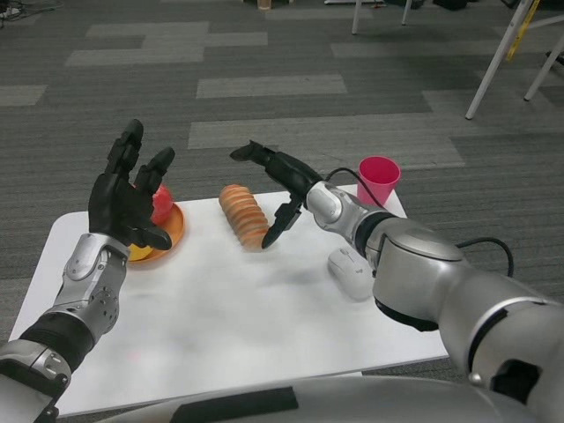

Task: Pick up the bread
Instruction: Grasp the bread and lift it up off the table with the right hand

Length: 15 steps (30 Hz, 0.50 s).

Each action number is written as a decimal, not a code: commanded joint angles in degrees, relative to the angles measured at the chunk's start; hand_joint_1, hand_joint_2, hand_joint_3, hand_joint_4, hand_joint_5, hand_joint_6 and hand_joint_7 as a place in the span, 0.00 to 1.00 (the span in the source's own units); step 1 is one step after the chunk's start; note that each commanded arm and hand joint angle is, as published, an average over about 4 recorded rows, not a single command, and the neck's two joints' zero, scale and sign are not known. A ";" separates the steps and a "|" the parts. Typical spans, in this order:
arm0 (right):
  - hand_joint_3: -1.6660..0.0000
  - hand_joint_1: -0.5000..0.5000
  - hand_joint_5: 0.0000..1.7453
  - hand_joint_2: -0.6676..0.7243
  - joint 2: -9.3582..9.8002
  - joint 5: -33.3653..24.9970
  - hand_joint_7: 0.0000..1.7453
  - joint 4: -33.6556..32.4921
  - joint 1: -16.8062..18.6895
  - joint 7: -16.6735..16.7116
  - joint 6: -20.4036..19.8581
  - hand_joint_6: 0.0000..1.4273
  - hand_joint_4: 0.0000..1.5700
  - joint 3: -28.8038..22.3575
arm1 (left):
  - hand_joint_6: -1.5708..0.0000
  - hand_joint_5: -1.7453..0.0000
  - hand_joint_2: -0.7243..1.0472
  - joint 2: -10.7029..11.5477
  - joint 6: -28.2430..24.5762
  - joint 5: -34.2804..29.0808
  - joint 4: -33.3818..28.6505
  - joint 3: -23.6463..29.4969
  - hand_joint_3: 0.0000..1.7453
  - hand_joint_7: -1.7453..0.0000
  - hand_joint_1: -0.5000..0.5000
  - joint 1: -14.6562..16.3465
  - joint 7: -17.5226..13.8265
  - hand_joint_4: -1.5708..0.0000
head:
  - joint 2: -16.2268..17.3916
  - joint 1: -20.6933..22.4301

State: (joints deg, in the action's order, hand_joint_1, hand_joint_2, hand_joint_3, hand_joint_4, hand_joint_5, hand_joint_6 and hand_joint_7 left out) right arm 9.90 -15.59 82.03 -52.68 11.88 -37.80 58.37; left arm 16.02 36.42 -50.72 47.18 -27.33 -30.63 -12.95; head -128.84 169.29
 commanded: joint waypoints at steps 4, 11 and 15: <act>0.90 0.04 0.00 0.45 -0.91 0.03 0.32 3.86 -2.61 1.90 1.99 0.00 0.00 2.67 | 1.00 0.71 0.15 -0.01 0.05 0.01 0.26 -0.13 0.03 1.00 1.00 0.49 0.03 1.00 | -0.17 -0.22; 0.90 0.04 0.00 0.44 -1.66 0.03 0.32 4.98 -2.83 2.05 3.04 0.00 0.00 8.95 | 1.00 0.71 0.15 -0.29 0.07 0.01 0.28 -0.22 0.05 1.00 1.00 0.49 0.03 1.00 | -0.58 0.18; 0.90 0.04 0.00 0.41 -1.92 0.03 0.32 4.69 -2.74 1.85 3.09 0.00 0.00 13.59 | 1.00 0.71 0.15 -0.29 0.14 -0.06 0.21 -0.11 0.05 1.00 1.00 0.64 0.03 1.00 | -0.64 0.30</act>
State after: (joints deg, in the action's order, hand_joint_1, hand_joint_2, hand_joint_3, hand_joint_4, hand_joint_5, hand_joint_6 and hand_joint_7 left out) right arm 8.06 -15.63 86.87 -54.30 13.76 -34.99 70.53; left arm 15.86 36.42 -50.74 47.19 -27.54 -30.63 -12.95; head -129.46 169.56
